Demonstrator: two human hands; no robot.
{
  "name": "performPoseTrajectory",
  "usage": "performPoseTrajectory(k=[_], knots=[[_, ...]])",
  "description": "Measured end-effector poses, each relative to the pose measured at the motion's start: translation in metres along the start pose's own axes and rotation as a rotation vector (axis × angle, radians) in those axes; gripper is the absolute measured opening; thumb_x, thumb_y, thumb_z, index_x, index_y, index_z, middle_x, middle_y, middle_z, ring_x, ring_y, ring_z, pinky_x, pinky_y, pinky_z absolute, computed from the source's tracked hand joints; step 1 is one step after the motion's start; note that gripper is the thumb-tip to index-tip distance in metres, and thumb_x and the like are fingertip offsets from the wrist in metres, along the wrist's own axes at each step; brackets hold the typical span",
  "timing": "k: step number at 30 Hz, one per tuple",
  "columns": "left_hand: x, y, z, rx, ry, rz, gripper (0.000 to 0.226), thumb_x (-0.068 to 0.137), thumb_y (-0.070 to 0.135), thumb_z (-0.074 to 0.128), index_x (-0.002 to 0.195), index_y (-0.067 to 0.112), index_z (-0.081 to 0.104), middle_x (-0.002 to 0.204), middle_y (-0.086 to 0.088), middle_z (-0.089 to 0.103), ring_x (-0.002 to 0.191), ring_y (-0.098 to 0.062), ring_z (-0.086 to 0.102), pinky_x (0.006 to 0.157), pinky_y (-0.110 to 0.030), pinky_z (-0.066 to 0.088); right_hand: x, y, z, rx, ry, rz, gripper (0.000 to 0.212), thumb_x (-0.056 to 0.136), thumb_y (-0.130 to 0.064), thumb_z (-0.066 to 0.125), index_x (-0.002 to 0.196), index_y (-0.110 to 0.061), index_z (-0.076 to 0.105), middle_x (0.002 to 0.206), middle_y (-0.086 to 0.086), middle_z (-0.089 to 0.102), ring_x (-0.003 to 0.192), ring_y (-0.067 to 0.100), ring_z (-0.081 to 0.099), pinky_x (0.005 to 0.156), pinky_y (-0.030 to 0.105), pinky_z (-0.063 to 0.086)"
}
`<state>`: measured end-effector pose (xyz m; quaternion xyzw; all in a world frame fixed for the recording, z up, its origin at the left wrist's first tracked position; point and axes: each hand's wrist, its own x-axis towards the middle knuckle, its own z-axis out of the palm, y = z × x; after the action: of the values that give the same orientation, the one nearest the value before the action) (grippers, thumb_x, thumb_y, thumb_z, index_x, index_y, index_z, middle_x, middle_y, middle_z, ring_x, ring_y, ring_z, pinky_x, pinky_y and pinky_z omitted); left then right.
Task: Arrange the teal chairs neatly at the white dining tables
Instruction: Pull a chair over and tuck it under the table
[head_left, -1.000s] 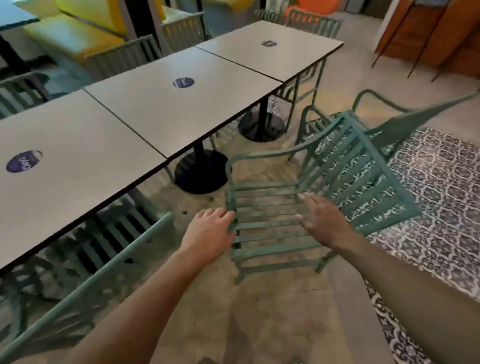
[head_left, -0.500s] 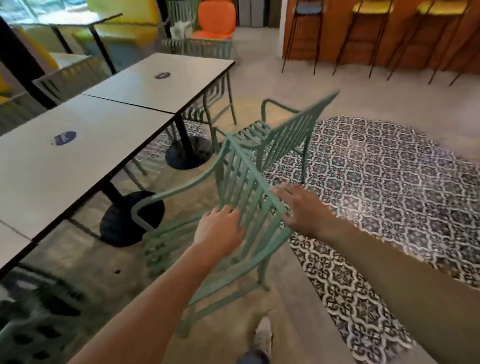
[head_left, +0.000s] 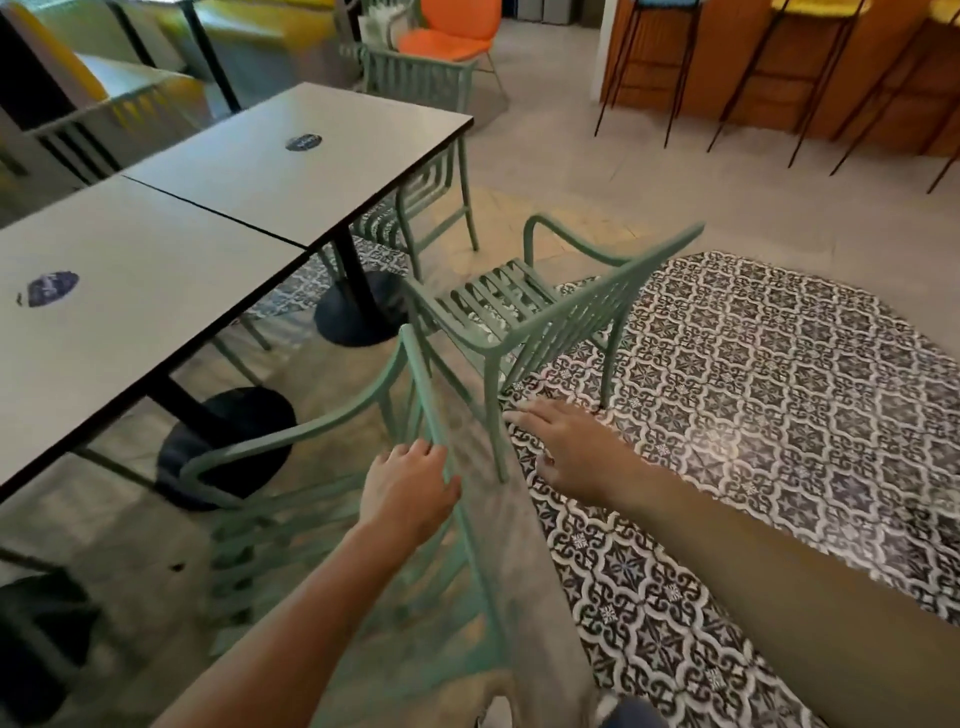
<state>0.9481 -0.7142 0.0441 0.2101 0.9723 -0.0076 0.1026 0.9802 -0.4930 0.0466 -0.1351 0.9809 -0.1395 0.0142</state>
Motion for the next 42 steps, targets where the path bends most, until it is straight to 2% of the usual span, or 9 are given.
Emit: performPoseTrajectory(k=[7, 11, 15, 21, 24, 30, 35, 39, 42], knots=[[0.041, 0.024, 0.014, -0.051, -0.003, -0.309, 0.048, 0.091, 0.055, 0.044, 0.126, 0.022, 0.052, 0.124, 0.0, 0.057, 0.115, -0.024, 0.054, 0.087, -0.04, 0.047, 0.087, 0.065, 0.014, 0.04, -0.107, -0.299, 0.067, 0.086, -0.016, 0.051, 0.149, -0.025, 0.03, 0.153, -0.002, 0.033, 0.144, 0.016, 0.023, 0.119, 0.036, 0.022], [0.044, 0.047, 0.019, -0.12, -0.024, -0.479, 0.05, 0.09, 0.057, 0.041, 0.126, 0.024, 0.052, 0.125, 0.001, 0.057, 0.115, -0.023, 0.054, 0.088, -0.038, 0.048, 0.126, 0.081, 0.012, 0.024, -0.196, -0.504, 0.067, 0.087, -0.015, 0.052, 0.149, -0.025, 0.029, 0.154, -0.003, 0.03, 0.145, 0.015, 0.02, 0.119, 0.031, 0.015], [0.042, 0.051, 0.025, -0.14, -0.017, -0.675, 0.047, 0.088, 0.061, 0.041, 0.118, 0.026, 0.052, 0.12, 0.002, 0.057, 0.109, -0.022, 0.055, 0.084, -0.036, 0.047, 0.17, 0.07, 0.019, 0.046, -0.251, -0.697, 0.067, 0.085, -0.015, 0.054, 0.148, -0.022, 0.032, 0.154, -0.001, 0.032, 0.145, 0.018, 0.021, 0.12, 0.037, 0.017], [0.052, 0.037, 0.053, -0.239, -0.018, -0.903, 0.056, 0.086, 0.064, 0.04, 0.124, 0.025, 0.052, 0.123, 0.002, 0.058, 0.111, -0.021, 0.056, 0.086, -0.036, 0.047, 0.227, 0.036, 0.059, -0.064, -0.385, -0.984, 0.073, 0.084, -0.037, 0.061, 0.149, -0.025, 0.03, 0.154, -0.001, 0.031, 0.146, 0.019, 0.019, 0.118, 0.033, 0.01], [0.05, 0.041, 0.061, -0.279, -0.036, -0.974, 0.054, 0.085, 0.065, 0.042, 0.119, 0.025, 0.053, 0.12, 0.002, 0.058, 0.11, -0.022, 0.057, 0.085, -0.036, 0.048, 0.24, 0.03, 0.075, -0.079, -0.464, -1.092, 0.071, 0.083, -0.042, 0.059, 0.147, -0.024, 0.035, 0.151, 0.001, 0.036, 0.145, 0.021, 0.021, 0.12, 0.039, 0.015], [0.048, 0.051, 0.065, -0.348, -0.09, -1.09, 0.059, 0.086, 0.067, 0.041, 0.125, 0.024, 0.05, 0.122, 0.002, 0.055, 0.113, -0.021, 0.053, 0.086, -0.035, 0.045, 0.266, 0.023, 0.09, -0.15, -0.577, -1.251, 0.069, 0.086, -0.054, 0.055, 0.146, -0.024, 0.037, 0.151, 0.0, 0.037, 0.146, 0.019, 0.02, 0.12, 0.04, 0.011], [0.053, 0.079, 0.068, -0.452, -0.097, -1.277, 0.052, 0.089, 0.066, 0.042, 0.118, 0.024, 0.052, 0.115, 0.003, 0.056, 0.108, -0.019, 0.055, 0.075, -0.033, 0.04, 0.284, 0.016, 0.106, -0.251, -0.657, -1.412, 0.072, 0.086, -0.063, 0.051, 0.146, -0.026, 0.034, 0.153, -0.003, 0.034, 0.146, 0.017, 0.019, 0.12, 0.041, 0.014], [0.051, 0.102, 0.082, -0.542, -0.068, -1.441, 0.055, 0.088, 0.072, 0.036, 0.106, 0.023, 0.054, 0.105, 0.004, 0.056, 0.099, -0.018, 0.057, 0.067, -0.031, 0.036, 0.296, 0.016, 0.109, -0.277, -0.664, -1.472, 0.077, 0.082, -0.075, 0.037, 0.141, -0.026, 0.043, 0.146, -0.002, 0.044, 0.142, 0.019, 0.028, 0.118, 0.038, 0.018], [0.051, 0.113, 0.09, -0.549, -0.043, -1.573, 0.064, 0.082, 0.08, 0.031, 0.098, 0.025, 0.057, 0.095, 0.007, 0.056, 0.092, -0.017, 0.059, 0.065, -0.033, 0.041, 0.309, 0.017, 0.102, -0.328, -0.599, -1.452, 0.09, 0.068, -0.09, 0.019, 0.126, -0.031, 0.055, 0.125, -0.008, 0.058, 0.121, 0.016, 0.05, 0.106, 0.036, 0.035]])
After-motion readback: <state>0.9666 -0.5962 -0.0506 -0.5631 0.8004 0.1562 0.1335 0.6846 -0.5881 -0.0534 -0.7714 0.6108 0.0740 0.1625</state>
